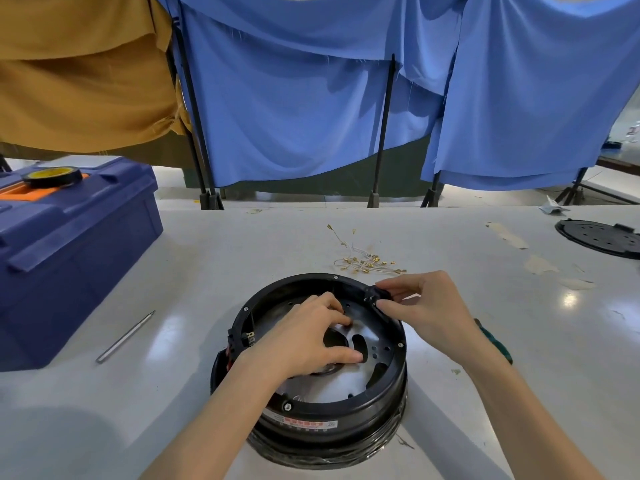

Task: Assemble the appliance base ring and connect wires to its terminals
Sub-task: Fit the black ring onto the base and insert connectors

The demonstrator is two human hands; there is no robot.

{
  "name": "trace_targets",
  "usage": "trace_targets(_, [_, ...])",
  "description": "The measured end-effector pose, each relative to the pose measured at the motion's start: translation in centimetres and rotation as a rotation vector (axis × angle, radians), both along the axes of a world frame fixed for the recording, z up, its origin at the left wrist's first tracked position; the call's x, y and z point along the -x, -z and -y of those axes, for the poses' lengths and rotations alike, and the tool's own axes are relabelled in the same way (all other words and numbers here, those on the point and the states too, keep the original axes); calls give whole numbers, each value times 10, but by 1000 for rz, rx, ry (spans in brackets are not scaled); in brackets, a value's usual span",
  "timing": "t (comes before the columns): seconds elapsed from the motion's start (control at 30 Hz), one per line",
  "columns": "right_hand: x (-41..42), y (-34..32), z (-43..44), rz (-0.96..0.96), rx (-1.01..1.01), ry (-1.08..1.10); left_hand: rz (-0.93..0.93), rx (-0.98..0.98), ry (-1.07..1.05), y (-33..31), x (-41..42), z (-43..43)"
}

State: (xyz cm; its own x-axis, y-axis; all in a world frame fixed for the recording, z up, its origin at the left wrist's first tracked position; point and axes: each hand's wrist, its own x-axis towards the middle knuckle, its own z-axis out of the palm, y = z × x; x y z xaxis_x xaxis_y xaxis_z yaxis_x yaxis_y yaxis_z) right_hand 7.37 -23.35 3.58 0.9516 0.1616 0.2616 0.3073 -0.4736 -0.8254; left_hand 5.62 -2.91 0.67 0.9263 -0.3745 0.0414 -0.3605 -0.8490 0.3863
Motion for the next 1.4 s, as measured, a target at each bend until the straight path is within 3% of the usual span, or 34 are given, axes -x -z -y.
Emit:
trace_targets(0.1, [3,0,-2,38,39,25,-26,75,-38,-6,-2,0])
trace_targets(0.27, [9,0,-2,92,12,46,-67,453,-188,-21,-4,21])
trace_targets(0.57, [7,2,-7,84,36,86,-501,973,-539,-30,-9,54])
trace_targets(0.93, [6,2,-4,63,-9,87,-502,1159,-531,-25,-4,64])
trace_targets(1.4, [9,-1,-10,62,85,176,-468,1169,-511,-23,-2,65])
